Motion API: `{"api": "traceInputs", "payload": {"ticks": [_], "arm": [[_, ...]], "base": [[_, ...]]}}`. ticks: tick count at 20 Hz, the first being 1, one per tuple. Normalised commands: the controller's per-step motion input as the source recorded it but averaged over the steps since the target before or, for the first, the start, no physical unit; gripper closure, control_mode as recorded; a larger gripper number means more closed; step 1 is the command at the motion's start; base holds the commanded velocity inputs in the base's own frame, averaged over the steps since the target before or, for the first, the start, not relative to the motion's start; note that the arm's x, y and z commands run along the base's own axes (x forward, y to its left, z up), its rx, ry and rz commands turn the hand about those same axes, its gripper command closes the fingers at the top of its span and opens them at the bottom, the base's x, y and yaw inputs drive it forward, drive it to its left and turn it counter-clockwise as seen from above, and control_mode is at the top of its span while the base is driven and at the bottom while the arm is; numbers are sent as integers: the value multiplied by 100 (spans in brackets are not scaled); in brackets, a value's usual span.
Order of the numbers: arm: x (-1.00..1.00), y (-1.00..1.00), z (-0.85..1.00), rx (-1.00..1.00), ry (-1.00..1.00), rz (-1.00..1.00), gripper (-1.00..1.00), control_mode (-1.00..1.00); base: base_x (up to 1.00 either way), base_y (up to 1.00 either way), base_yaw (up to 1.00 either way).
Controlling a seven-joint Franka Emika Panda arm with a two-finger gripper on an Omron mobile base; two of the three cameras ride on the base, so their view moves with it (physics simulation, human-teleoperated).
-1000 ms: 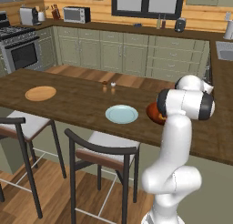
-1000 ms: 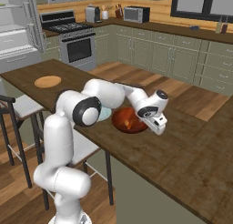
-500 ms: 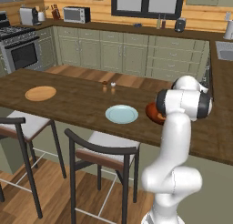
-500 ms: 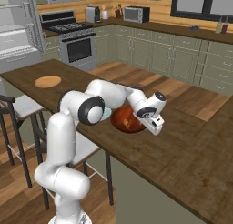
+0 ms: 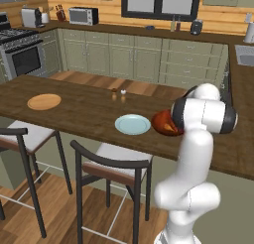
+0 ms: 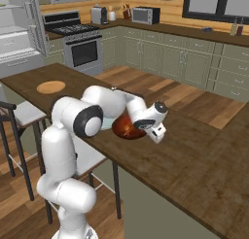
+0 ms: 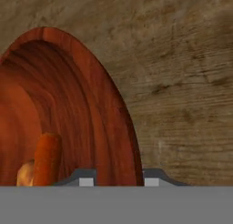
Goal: Pick the chicken drumstick and carrot from their plates and place them in the bowl. Then put the bowl in the fridge.
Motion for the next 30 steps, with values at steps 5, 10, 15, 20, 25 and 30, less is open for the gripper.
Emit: {"api": "traceInputs", "payload": {"ticks": [5,10,15,20,25,30], "arm": [[-37,1,15,0,-22,-19,100,-100],[-39,-9,29,0,-8,-17,100,-100],[-49,0,65,16,-11,-19,100,-100],[-26,5,80,23,0,-22,100,-100],[-13,19,100,4,9,-17,100,-100],[-37,42,96,2,13,-18,100,-100]], "base": [[0,0,0],[0,0,0],[0,0,0],[0,0,0],[0,0,0],[0,0,0]]}}
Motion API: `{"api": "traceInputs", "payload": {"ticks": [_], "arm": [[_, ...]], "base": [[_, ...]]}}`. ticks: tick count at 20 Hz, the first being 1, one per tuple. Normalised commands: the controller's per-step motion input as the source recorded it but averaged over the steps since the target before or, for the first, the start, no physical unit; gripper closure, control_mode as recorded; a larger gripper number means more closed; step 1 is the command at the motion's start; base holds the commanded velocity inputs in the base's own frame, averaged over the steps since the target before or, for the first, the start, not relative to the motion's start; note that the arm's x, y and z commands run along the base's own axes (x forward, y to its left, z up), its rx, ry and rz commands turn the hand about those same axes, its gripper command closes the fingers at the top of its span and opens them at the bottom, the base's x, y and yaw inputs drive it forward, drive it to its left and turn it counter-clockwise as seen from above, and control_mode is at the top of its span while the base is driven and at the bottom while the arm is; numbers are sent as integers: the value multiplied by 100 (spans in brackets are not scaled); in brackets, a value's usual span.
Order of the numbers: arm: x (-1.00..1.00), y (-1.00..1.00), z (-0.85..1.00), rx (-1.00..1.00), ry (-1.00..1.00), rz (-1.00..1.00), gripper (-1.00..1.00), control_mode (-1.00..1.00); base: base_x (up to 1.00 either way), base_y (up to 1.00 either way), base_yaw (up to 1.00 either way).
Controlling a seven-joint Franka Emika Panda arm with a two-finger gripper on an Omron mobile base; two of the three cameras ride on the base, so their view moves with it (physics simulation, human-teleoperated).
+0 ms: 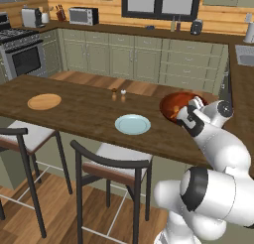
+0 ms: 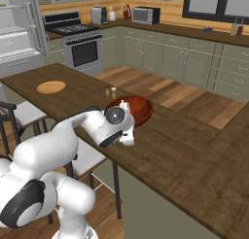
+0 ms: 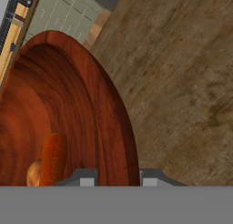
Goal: Pick the chicken drumstick and carrot from their plates and place them in the bowl. Then put the bowl in the fridge.
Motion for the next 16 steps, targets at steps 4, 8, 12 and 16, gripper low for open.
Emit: {"api": "traceInputs", "payload": {"ticks": [4,8,12,16], "arm": [[-33,5,96,16,11,-20,100,-100],[-37,27,58,18,6,-12,100,-100],[-91,58,14,10,-23,-3,100,-100],[-94,57,20,0,-45,-1,100,-100]], "base": [[0,0,0],[0,0,0],[0,0,0],[0,0,0]]}}
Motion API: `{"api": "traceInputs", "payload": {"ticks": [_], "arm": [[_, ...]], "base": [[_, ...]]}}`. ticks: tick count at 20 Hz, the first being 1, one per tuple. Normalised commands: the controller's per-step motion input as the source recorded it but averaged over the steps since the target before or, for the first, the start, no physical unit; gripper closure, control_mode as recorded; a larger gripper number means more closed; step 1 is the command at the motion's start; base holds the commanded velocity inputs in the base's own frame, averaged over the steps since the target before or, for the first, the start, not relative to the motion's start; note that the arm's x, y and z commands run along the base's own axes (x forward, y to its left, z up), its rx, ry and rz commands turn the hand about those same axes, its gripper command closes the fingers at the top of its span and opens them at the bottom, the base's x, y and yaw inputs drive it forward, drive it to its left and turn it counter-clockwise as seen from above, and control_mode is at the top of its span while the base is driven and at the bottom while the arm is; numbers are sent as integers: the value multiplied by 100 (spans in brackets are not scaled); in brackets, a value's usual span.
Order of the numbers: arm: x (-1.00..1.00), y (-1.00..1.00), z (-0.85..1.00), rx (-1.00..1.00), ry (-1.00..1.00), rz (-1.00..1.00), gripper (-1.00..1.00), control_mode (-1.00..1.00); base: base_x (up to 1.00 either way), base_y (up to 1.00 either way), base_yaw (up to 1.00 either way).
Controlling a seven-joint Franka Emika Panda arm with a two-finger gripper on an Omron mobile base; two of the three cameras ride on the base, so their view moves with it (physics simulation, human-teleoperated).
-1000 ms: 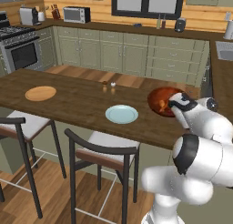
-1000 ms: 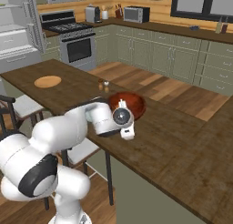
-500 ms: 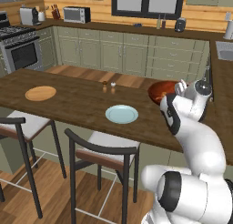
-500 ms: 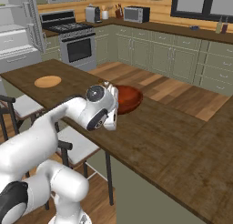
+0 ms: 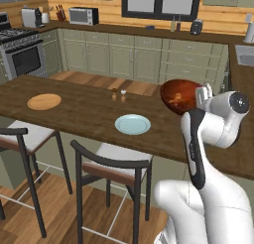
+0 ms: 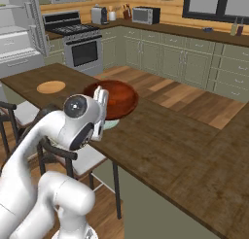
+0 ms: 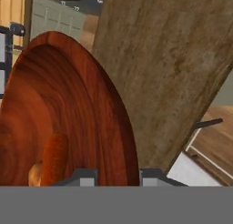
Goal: Pick the chicken drumstick and carrot from their plates and place them in the bowl. Then put the bowl in the fridge.
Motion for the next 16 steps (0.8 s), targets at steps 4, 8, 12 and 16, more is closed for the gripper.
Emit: {"api": "traceInputs", "payload": {"ticks": [4,8,12,16], "arm": [[-90,54,35,0,-41,0,100,-100],[-35,48,45,0,7,-3,100,-100],[-60,43,32,0,32,0,100,-100],[-99,23,-9,0,-4,0,100,-100]], "base": [[0,0,0],[0,0,0],[0,0,0],[0,0,0]]}}
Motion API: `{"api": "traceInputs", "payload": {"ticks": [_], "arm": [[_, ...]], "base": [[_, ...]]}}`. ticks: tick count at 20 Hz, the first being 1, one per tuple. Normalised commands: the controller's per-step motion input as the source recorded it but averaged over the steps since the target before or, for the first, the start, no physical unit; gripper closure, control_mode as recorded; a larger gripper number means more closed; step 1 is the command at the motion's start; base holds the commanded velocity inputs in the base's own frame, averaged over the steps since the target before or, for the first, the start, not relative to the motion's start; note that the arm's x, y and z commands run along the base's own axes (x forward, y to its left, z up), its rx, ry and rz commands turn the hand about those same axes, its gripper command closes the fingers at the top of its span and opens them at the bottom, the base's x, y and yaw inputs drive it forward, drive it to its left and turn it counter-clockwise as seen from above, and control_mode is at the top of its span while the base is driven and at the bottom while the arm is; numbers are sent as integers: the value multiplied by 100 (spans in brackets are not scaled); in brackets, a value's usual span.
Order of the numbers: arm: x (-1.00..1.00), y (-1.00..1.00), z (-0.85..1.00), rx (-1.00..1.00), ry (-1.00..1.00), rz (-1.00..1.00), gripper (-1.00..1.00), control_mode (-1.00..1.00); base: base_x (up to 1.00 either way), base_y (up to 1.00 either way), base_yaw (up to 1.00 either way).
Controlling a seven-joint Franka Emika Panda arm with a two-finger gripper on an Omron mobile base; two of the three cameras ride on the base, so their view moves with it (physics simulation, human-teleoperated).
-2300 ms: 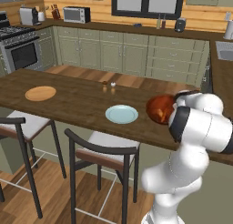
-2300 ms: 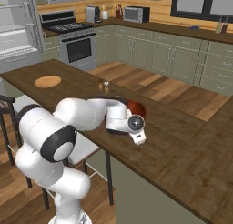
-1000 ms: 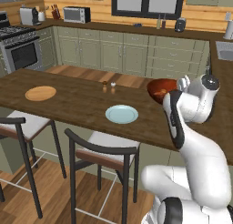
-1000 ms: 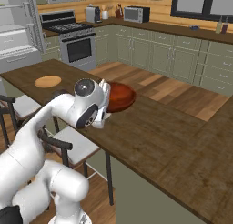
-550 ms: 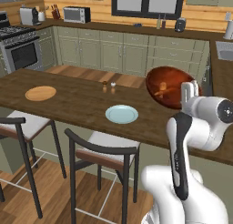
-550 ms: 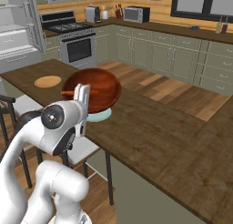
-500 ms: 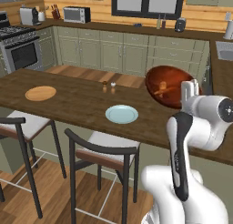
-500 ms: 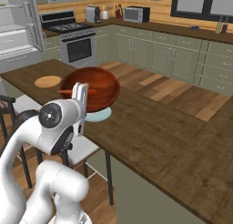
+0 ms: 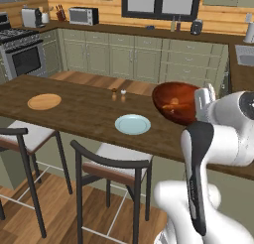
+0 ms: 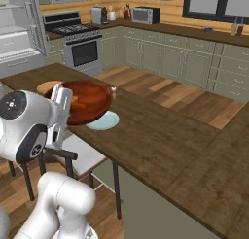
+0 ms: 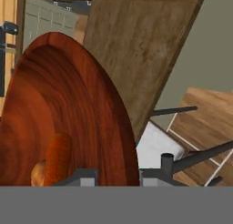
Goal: Pick the chicken drumstick and carrot from their plates and place them in the bowl. Then put the bowl in the fridge.
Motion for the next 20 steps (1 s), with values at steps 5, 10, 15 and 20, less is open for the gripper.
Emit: {"api": "traceInputs", "payload": {"ticks": [5,10,15,20], "arm": [[-97,2,-5,0,-7,0,100,-100],[-79,16,-10,-2,-8,0,100,-100],[-35,27,-14,-2,-29,0,100,-100],[-17,11,-5,0,-9,0,100,100]], "base": [[0,0,0],[0,0,0],[0,0,0],[-43,23,0]]}}
